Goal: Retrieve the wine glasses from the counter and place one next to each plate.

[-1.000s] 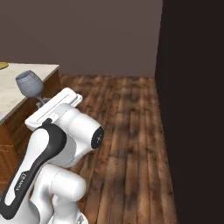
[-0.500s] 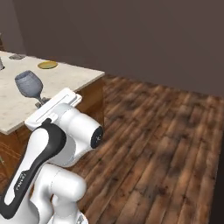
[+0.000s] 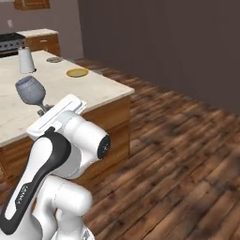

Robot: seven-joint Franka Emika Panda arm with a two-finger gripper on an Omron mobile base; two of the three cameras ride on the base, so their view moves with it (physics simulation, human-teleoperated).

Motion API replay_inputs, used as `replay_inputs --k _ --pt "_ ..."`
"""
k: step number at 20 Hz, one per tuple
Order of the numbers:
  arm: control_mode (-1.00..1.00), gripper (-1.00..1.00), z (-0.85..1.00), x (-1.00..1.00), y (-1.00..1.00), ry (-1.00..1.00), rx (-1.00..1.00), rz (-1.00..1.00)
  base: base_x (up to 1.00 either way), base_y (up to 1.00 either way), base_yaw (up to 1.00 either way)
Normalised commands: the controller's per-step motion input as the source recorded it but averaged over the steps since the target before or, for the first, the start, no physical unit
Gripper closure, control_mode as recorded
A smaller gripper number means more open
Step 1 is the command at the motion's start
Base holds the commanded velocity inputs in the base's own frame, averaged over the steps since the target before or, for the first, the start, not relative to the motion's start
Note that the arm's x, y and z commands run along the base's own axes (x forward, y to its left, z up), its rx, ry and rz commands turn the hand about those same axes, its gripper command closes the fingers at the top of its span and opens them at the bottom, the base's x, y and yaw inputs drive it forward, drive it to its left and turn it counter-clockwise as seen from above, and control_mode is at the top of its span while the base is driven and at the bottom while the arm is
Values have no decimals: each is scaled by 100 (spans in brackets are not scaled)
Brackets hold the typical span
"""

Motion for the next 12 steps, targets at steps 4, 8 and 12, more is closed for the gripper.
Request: replay_inputs --k 4,8,12 --pt "100 100 0 0 0 0 0 0 89 -100 51" --pt "100 100 0 0 0 0 0 0 77 -100 41" --pt "100 100 0 0 0 0 0 0 61 -100 39"
